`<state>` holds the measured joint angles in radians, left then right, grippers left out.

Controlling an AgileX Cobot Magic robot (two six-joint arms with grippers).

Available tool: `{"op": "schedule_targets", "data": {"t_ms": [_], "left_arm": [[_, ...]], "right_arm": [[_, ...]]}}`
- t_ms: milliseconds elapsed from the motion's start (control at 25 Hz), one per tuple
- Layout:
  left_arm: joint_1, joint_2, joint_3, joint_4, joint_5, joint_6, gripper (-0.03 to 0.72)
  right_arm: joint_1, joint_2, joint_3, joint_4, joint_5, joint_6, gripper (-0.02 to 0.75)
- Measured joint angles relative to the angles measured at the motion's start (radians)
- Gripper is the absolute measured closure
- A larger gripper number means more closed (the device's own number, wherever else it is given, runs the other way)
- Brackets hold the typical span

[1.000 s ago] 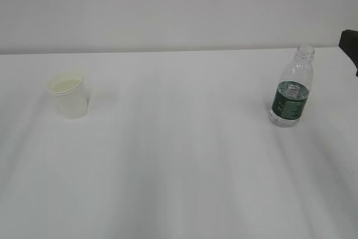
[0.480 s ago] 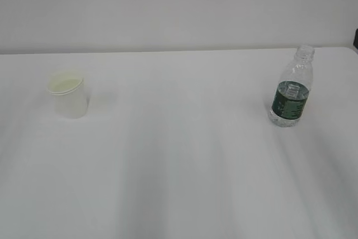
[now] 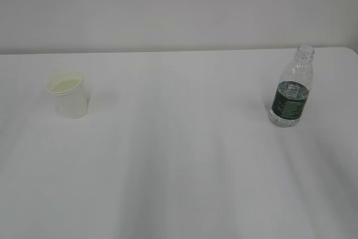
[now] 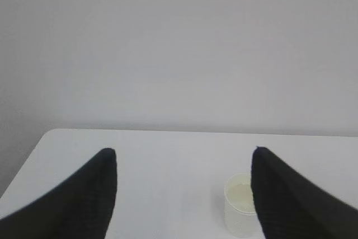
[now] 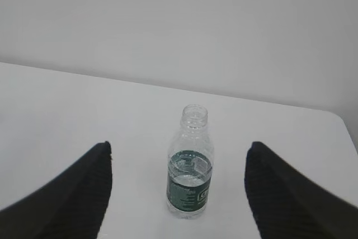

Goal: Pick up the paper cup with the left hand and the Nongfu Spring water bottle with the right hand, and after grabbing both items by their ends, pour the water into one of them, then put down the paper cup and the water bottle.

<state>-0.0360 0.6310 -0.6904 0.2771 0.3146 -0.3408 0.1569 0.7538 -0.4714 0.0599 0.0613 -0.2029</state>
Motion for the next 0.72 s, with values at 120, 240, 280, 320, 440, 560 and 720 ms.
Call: {"op": "schedule_targets", "data": {"t_ms": [120, 240, 280, 320, 440, 560, 720], "left_arm": [[0.0, -0.037, 0.0, -0.022, 0.053, 0.002, 0.16], [0.0, -0.055, 0.0, -0.035, 0.115, 0.008, 0.168], [0.0, -0.06, 0.0, -0.038, 0.133, 0.012, 0.169], [0.0, -0.064, 0.0, -0.044, 0.151, 0.018, 0.169], [0.0, -0.08, 0.0, -0.098, 0.189, 0.077, 0.171], [0.0, -0.089, 0.0, -0.173, 0.213, 0.138, 0.172], [0.0, -0.104, 0.0, -0.252, 0.244, 0.203, 0.173]], "right_arm": [[0.0, -0.029, -0.026, 0.0, 0.073, 0.0, 0.183], [0.0, -0.048, -0.04, 0.0, 0.132, 0.0, 0.183], [0.0, -0.053, -0.04, 0.0, 0.151, 0.0, 0.183], [0.0, -0.057, -0.04, 0.0, 0.17, 0.0, 0.183], [0.0, -0.076, -0.04, -0.002, 0.209, -0.002, 0.183], [0.0, -0.1, -0.04, -0.002, 0.229, -0.002, 0.183], [0.0, -0.136, -0.04, -0.005, 0.271, 0.0, 0.183]]}}
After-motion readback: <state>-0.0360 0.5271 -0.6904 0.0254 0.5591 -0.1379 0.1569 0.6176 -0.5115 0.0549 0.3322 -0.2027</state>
